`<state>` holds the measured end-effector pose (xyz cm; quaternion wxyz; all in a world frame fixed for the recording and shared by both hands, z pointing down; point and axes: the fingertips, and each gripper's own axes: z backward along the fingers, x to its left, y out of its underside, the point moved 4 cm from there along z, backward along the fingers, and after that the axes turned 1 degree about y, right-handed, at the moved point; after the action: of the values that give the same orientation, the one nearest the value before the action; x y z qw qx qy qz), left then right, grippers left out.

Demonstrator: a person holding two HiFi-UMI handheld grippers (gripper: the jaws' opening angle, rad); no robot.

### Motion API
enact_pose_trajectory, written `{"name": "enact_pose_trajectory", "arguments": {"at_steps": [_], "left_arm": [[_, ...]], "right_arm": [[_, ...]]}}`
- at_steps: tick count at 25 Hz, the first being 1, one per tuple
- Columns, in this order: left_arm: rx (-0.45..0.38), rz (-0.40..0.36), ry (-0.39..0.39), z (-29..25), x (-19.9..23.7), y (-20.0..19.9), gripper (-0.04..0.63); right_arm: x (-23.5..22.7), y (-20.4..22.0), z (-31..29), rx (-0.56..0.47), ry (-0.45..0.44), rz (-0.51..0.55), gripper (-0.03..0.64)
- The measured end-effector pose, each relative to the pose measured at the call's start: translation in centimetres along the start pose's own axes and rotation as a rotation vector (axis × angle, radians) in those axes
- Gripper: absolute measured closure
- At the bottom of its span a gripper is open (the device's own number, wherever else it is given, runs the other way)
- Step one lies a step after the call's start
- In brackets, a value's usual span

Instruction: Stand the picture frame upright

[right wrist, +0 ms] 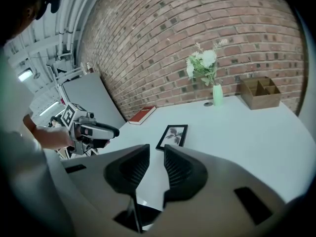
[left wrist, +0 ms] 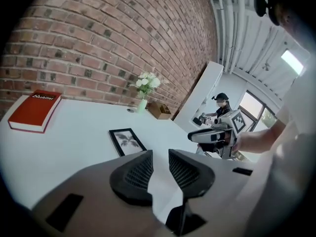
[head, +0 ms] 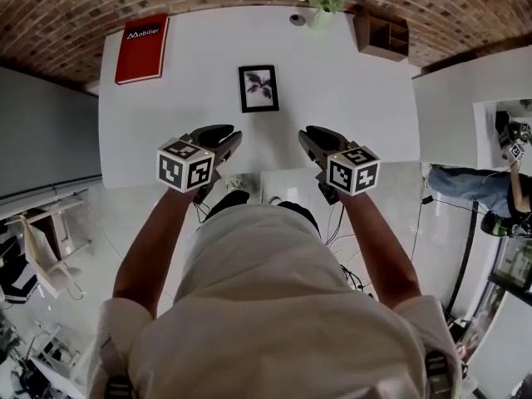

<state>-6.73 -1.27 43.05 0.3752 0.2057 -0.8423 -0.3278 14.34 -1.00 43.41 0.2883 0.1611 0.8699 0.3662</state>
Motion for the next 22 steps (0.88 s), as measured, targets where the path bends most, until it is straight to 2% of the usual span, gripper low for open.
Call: {"name": "enact_pose_trajectory", "arguments": {"at_steps": [4,7,15,22], "left_arm": [[0.038,0.02,0.039,-1.7,3.4,-0.4,0.497],[0.063,0.065,0.056,-3.0,5.6,-0.4,0.495],[0.101,0.2,0.051,-7.3,9.8,-0.3,0.495],[0.145,0.258,0.008,-10.9,13.1,-0.3,0.494]], "right_arm": [[-1.3,-0.7,-3.5,0.029,0.027,-0.027,0.522],[-2.2,-0.9,-6.2,0.068,0.02,-0.068,0.522],[-6.1,-1.2,-12.0,0.204,-0.001,-0.034,0.522],[-9.5,-0.9,-16.5,0.299,-0.046,-0.031,0.522]]}}
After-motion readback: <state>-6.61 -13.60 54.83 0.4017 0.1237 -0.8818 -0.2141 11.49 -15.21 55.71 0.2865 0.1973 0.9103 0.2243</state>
